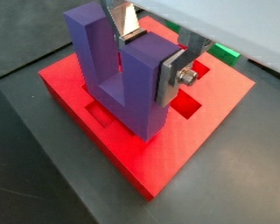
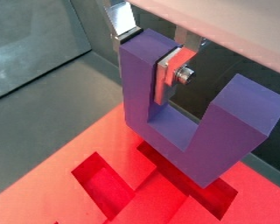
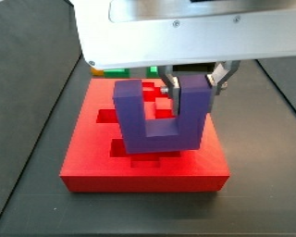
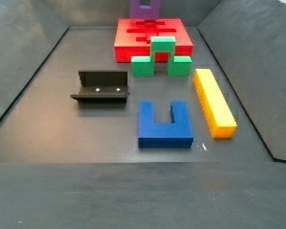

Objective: Pick up the purple object. Move up. Move to above the board. Insert the purple object.
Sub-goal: Insert the purple object.

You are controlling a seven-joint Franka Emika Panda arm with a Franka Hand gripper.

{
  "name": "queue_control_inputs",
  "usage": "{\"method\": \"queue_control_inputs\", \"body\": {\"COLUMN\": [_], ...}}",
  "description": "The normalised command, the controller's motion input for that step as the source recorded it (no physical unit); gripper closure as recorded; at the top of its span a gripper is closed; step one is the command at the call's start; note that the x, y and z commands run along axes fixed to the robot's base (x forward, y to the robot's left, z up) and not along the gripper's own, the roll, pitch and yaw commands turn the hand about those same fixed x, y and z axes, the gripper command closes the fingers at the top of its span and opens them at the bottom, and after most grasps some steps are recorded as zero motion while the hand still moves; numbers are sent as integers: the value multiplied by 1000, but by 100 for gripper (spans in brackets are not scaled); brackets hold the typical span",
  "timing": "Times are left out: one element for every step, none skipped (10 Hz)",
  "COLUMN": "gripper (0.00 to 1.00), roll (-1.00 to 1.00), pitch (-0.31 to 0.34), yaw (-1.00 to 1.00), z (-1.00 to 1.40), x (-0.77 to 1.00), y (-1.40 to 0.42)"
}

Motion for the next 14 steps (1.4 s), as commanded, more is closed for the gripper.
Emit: {"method": "queue_control_inputs", "body": {"gripper": [100,100,100,100,100,100,100,100,100,100,100,100,100,100], "roll": [0,0,-21,-23,0,0,0,0,-47,-73,-83,-54,0,14], "pitch": [0,0,-11,-26,-17,-14,-9,-13,-26,-36,-44,-27,0,0], "yaw": [0,0,0,29,23,23,14,0,0,0,0,0,74,91], "z": [-157,-157,-157,-169,-206,-231,-240,-254,-177,-131,-166,-186,-403,-611], "x": [-197,-160,-114,0,-23,-37,-40,-114,-254,-286,-251,-51,143,211], "y": [80,51,9,0,0,0,0,0,0,0,0,0,0,0]}}
